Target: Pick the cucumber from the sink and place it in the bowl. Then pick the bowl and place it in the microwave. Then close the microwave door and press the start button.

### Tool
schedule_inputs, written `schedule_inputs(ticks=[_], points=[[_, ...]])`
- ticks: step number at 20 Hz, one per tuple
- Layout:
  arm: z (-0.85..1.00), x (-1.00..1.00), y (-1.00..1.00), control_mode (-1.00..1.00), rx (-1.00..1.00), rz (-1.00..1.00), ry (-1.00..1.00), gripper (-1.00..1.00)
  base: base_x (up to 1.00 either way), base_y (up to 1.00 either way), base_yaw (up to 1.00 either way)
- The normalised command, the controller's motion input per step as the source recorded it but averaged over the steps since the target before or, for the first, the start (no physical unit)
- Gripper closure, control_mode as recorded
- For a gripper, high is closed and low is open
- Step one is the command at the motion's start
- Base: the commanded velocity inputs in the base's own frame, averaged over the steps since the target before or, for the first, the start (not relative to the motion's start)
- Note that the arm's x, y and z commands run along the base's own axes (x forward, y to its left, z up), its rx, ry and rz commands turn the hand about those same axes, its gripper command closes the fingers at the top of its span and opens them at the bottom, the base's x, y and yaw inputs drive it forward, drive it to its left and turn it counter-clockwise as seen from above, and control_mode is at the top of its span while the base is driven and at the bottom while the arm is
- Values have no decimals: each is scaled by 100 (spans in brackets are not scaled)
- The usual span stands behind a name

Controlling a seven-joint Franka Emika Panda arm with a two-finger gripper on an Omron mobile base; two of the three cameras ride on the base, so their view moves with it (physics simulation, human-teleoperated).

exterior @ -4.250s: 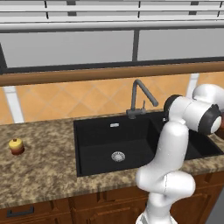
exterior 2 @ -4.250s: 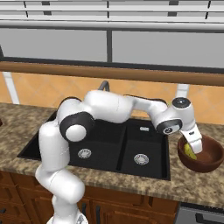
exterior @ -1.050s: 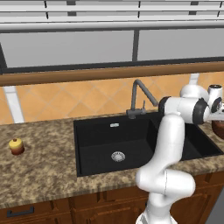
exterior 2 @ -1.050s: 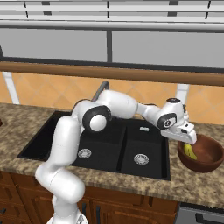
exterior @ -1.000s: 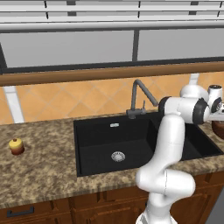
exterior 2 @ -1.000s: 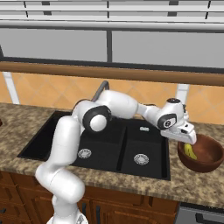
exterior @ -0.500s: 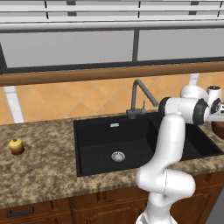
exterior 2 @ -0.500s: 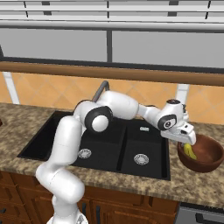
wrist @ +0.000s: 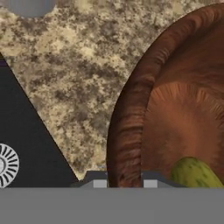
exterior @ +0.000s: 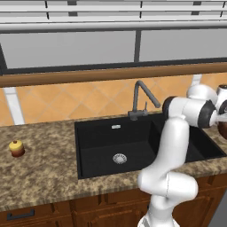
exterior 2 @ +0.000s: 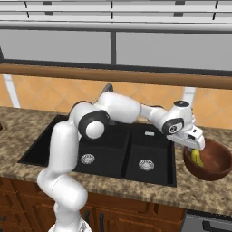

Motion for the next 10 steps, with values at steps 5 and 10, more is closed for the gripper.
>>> schedule_inputs(ticks=[5, 10], points=[[60, -35, 53, -100, -10, 2, -8, 100, 0, 0, 0], [64, -23, 67, -100, -10, 8, 0, 100, 0, 0, 0]])
